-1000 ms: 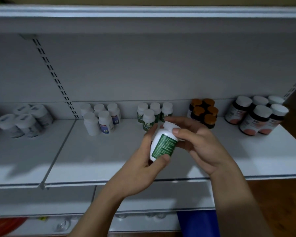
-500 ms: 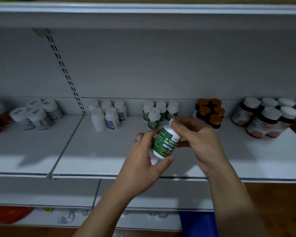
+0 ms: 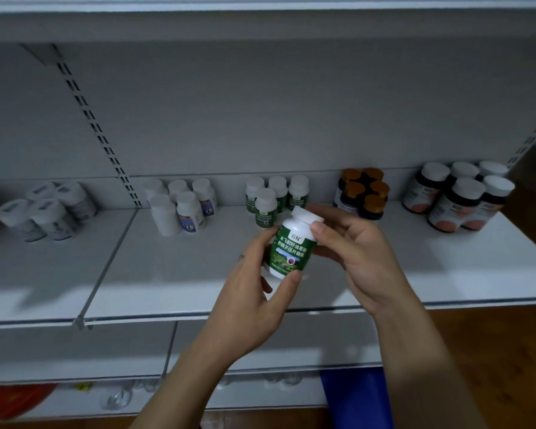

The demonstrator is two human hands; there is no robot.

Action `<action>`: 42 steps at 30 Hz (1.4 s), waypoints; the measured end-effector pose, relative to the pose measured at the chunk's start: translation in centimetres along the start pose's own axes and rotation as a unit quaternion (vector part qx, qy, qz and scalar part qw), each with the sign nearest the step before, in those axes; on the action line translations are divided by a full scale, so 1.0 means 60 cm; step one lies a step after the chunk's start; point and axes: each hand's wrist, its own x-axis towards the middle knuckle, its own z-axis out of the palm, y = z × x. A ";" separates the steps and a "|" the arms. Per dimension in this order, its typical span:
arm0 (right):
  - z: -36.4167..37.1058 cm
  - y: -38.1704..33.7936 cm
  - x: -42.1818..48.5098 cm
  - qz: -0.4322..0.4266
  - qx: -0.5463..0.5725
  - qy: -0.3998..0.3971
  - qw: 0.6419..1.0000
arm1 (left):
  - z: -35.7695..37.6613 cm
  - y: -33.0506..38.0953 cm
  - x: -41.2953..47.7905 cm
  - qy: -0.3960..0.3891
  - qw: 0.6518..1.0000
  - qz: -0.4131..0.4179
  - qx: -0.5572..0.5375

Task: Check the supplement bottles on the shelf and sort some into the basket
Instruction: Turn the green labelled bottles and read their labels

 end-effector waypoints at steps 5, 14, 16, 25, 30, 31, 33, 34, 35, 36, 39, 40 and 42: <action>-0.001 0.002 -0.011 -0.005 0.012 -0.016 1.000 | -0.003 0.000 -0.006 -0.025 1.000 0.000 0.007; 0.012 0.005 -0.015 -0.013 0.015 -0.010 1.000 | -0.012 0.004 -0.013 -0.004 1.000 -0.003 0.027; 0.016 0.006 -0.014 -0.015 0.011 -0.012 1.000 | -0.016 0.005 -0.013 0.006 0.999 -0.008 0.036; 0.034 0.001 -0.009 -0.016 -0.002 -0.032 0.999 | -0.025 0.005 -0.009 0.047 0.997 -0.012 0.067; 0.030 0.000 -0.003 -0.010 -0.014 -0.055 0.998 | -0.025 0.006 -0.008 0.066 0.996 -0.029 0.053; 0.028 0.000 -0.001 -0.010 -0.009 -0.060 0.998 | -0.025 0.006 -0.008 0.073 0.995 -0.031 0.052; 0.027 0.000 0.001 -0.009 0.013 -0.074 0.997 | -0.025 0.005 -0.006 0.088 0.994 -0.048 0.046; 0.026 0.000 0.002 -0.007 0.027 -0.082 0.996 | -0.024 0.005 -0.005 0.095 0.993 -0.058 0.044; 0.025 0.001 0.003 -0.006 0.038 -0.088 0.995 | -0.024 0.004 -0.003 0.101 0.992 -0.065 0.045; 0.025 0.002 0.005 -0.003 0.047 -0.092 0.995 | -0.023 0.004 -0.001 0.104 0.991 -0.069 0.047; 0.020 0.007 0.009 0.000 0.066 -0.095 0.993 | -0.023 0.006 0.006 0.106 0.990 -0.071 0.053; 0.018 0.008 0.010 -0.001 0.067 -0.098 0.993 | -0.022 0.006 0.007 0.105 0.991 -0.070 0.054; 0.019 0.005 0.011 -0.002 0.059 -0.090 0.994 | -0.021 0.004 0.007 0.102 0.992 -0.060 0.050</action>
